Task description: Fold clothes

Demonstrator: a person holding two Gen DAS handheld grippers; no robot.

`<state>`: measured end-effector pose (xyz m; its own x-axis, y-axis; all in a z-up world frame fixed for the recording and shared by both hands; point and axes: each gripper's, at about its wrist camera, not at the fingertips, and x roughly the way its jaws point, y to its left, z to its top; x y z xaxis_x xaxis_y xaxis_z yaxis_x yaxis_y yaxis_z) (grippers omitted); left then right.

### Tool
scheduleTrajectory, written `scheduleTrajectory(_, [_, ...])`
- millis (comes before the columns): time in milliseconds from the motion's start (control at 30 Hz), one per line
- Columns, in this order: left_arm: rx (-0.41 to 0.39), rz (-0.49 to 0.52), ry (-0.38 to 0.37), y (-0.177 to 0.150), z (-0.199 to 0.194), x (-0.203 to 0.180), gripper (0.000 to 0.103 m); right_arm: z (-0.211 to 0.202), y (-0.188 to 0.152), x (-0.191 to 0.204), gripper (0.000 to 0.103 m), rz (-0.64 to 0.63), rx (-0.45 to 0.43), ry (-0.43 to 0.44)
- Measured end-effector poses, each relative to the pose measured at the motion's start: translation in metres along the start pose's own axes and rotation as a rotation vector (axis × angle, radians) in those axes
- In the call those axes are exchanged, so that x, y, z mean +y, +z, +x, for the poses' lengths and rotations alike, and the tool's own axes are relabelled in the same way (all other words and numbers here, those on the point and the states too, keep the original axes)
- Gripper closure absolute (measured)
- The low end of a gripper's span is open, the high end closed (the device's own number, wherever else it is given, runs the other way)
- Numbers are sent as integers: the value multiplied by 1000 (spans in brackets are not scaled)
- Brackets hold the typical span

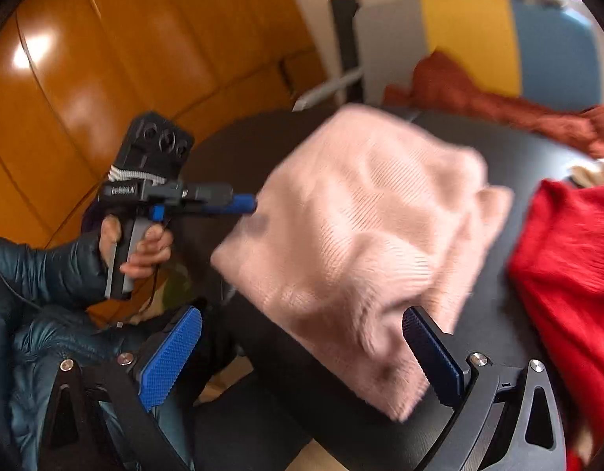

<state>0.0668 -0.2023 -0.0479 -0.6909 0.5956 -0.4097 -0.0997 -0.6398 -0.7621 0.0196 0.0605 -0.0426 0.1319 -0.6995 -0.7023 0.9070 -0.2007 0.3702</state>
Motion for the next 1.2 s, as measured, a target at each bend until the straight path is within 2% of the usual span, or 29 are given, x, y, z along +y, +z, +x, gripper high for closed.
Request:
scheduleTrajectory(100, [43,53,36,-2,16,-6,70,28,2,-10,0,54,106,135])
scheduleTrajectory(167, [124,127,92,-10,37,-11,70,35,-7,-13,0,87,125,212])
scheduleTrajectory(233, [193,186,151,-21,58,-14,71,34,-22,-20,0,134,108,234])
scheduleTrajectory(300, [188,232,165,-30,65,-16,71,33,-37,-27,0,180,92,255])
scheduleTrajectory(400, [192,229,151,-30,65,-15,71,26,-51,-30,0,243,31,269])
scheduleTrajectory(500, [198,221,136,-30,62,-11,71,24,-47,-25,0,258,-3,237])
scheduleTrajectory(633, [195,215,132,-30,61,-10,71,3,-21,-27,0,269,-110,151])
scheduleTrajectory(767, [191,205,124,-29,58,-9,71,-3,4,-55,0,380,-209,105])
scheduleTrajectory(867, [191,201,119,-30,57,-8,71,7,20,-78,0,457,-247,103])
scheduleTrajectory(1000, [192,200,116,-30,56,-8,71,25,41,-96,15,491,-259,83])
scheduleTrajectory(1100, [190,201,115,-30,55,-7,71,42,56,-106,18,503,-234,63])
scheduleTrajectory(1167, [188,206,117,-30,55,-8,71,46,63,-113,25,503,-217,49])
scheduleTrajectory(1200, [187,210,121,-31,55,-9,71,49,67,-115,34,498,-209,39])
